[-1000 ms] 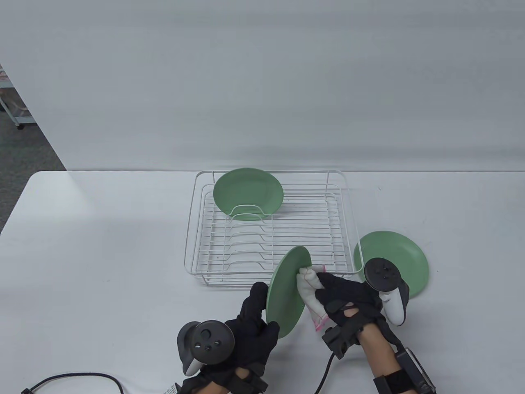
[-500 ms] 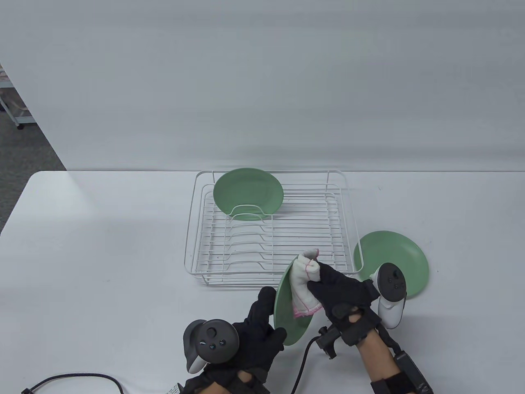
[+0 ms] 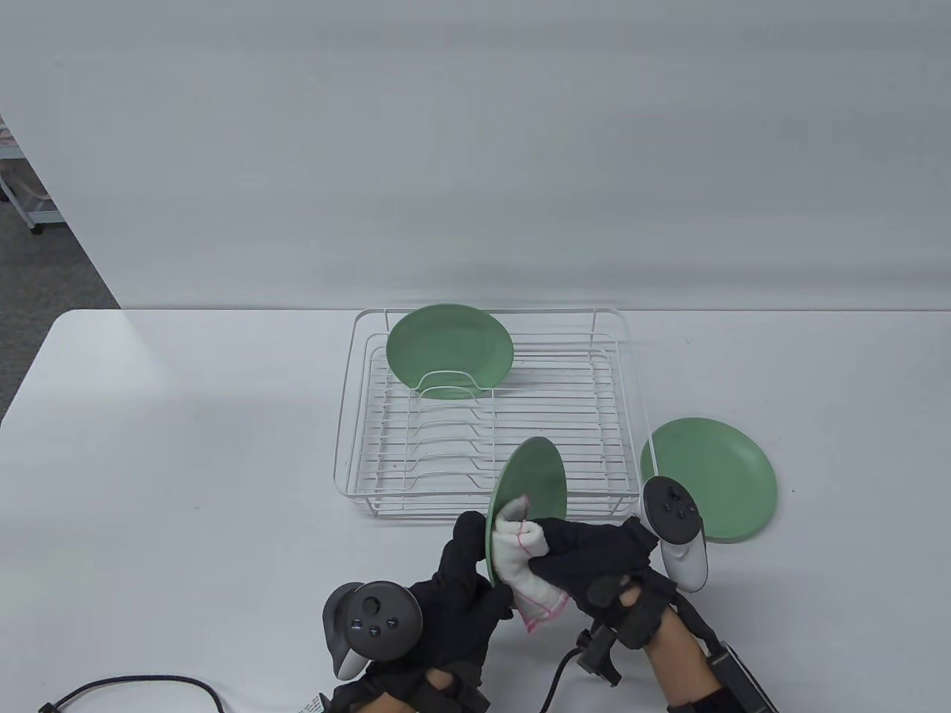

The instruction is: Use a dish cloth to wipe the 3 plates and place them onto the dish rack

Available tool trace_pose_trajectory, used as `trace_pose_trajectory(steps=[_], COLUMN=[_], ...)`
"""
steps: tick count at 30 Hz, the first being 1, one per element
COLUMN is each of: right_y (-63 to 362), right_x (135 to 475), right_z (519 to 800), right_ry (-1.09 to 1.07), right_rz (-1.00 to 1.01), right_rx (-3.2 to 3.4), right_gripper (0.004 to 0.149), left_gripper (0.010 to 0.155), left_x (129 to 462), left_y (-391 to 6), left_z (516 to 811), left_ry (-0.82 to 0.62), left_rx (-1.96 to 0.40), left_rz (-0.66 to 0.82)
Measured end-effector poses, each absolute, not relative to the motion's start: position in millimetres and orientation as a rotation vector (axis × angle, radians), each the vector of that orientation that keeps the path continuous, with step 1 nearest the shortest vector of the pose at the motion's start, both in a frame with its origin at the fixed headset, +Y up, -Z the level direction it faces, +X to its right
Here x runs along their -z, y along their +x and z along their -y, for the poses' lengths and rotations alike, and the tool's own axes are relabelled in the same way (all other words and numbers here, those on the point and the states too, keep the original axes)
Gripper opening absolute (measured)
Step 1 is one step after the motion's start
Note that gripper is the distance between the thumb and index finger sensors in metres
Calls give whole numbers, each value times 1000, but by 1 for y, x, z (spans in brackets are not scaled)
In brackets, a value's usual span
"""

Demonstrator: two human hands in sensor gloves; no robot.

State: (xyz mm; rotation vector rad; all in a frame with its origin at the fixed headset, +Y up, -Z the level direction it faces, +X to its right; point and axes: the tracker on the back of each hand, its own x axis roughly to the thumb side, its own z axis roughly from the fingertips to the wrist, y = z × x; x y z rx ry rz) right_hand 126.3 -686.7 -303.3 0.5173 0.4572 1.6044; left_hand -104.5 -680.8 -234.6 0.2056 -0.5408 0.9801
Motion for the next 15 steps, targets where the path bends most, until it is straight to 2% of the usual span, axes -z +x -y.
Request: trace_pose_trajectory(steps=[7, 10, 15], right_y=[141, 155, 170], right_x=[308, 314, 317], right_z=[706, 712, 712], right_ry=[390, 251, 120], right_rz=[-648, -572, -416], right_rx=[-1812, -1928, -1920], right_gripper=[45, 46, 47], left_gripper=[83, 83, 83], left_x=[232, 229, 231], left_y=[-103, -103, -105], left_z=[681, 678, 679], left_ry=[262, 297, 285], left_rx=[-911, -845, -874], left_rz=[522, 532, 520])
